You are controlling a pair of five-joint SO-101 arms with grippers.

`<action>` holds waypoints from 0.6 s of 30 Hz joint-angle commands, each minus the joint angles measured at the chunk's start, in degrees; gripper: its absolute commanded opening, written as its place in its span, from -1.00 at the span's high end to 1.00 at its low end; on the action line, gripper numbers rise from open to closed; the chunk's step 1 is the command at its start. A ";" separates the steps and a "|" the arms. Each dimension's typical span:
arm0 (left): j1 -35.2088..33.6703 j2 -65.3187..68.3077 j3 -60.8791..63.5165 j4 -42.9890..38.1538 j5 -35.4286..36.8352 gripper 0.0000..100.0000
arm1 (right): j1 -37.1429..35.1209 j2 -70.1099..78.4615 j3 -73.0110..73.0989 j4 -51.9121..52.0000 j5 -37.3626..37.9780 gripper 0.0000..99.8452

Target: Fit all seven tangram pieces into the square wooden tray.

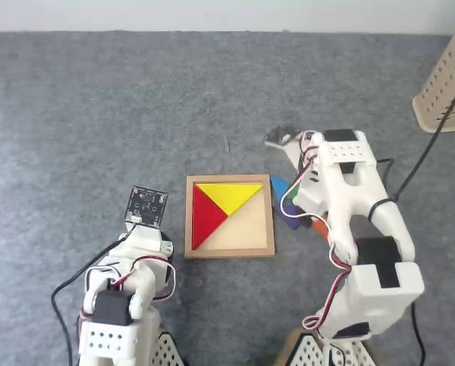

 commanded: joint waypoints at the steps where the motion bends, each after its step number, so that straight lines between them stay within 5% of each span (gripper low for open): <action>1: -0.26 -1.23 -1.10 0.35 0.35 0.98 | -0.66 -0.66 -3.87 3.21 -13.27 0.98; 5: -0.26 -1.23 -1.10 0.35 0.35 0.98 | -1.01 -0.66 -0.97 0.48 -21.27 0.98; 11: -0.26 -1.23 -1.10 0.35 0.35 0.98 | -0.92 -0.75 6.68 -10.68 -22.07 0.98; 18: -0.26 -1.23 -1.10 0.35 0.35 0.98 | -0.92 -1.27 9.58 -9.27 -22.07 0.85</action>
